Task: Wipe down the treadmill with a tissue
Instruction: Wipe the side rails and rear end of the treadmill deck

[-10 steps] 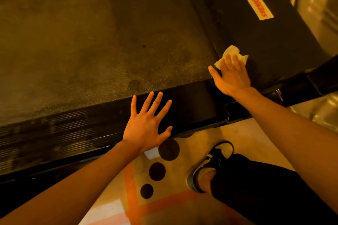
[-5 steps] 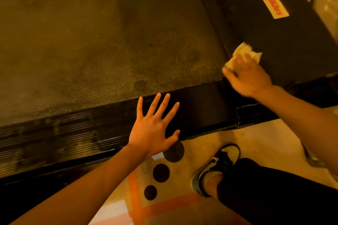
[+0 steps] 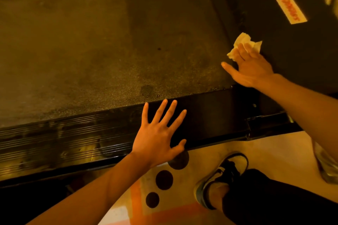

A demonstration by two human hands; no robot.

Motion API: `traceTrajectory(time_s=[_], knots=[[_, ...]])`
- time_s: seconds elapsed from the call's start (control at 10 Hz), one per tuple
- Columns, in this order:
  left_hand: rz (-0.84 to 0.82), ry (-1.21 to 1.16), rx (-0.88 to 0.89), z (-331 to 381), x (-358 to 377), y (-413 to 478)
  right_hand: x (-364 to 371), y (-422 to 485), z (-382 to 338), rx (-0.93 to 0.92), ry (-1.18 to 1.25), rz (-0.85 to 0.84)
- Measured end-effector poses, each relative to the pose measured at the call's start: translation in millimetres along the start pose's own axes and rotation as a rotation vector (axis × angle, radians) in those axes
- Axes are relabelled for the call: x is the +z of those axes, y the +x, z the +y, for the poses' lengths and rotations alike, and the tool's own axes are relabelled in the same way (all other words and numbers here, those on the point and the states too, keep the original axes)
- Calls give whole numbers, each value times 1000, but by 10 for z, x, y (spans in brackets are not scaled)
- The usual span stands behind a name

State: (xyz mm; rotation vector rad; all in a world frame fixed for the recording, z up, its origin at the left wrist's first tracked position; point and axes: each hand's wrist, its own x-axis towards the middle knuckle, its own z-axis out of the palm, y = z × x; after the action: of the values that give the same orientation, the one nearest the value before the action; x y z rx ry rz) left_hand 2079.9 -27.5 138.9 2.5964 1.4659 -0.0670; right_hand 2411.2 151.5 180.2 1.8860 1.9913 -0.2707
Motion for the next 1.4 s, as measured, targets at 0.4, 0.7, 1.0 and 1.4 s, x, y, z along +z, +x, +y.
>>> traceTrajectory(time_s=[0.4,0.7,1.0,1.4], knots=[[6,-2,1,6,1,16,-58,351,-74,31,-45,56],[-11,-10,1,1,1,18,495,-938,23,127,193,174],[-7,-18,-3,17,-11,17,662,-1351,-172,147,282,196],[-3,-5,-6,8,6,21,649,-1529,-415,210,374,150]])
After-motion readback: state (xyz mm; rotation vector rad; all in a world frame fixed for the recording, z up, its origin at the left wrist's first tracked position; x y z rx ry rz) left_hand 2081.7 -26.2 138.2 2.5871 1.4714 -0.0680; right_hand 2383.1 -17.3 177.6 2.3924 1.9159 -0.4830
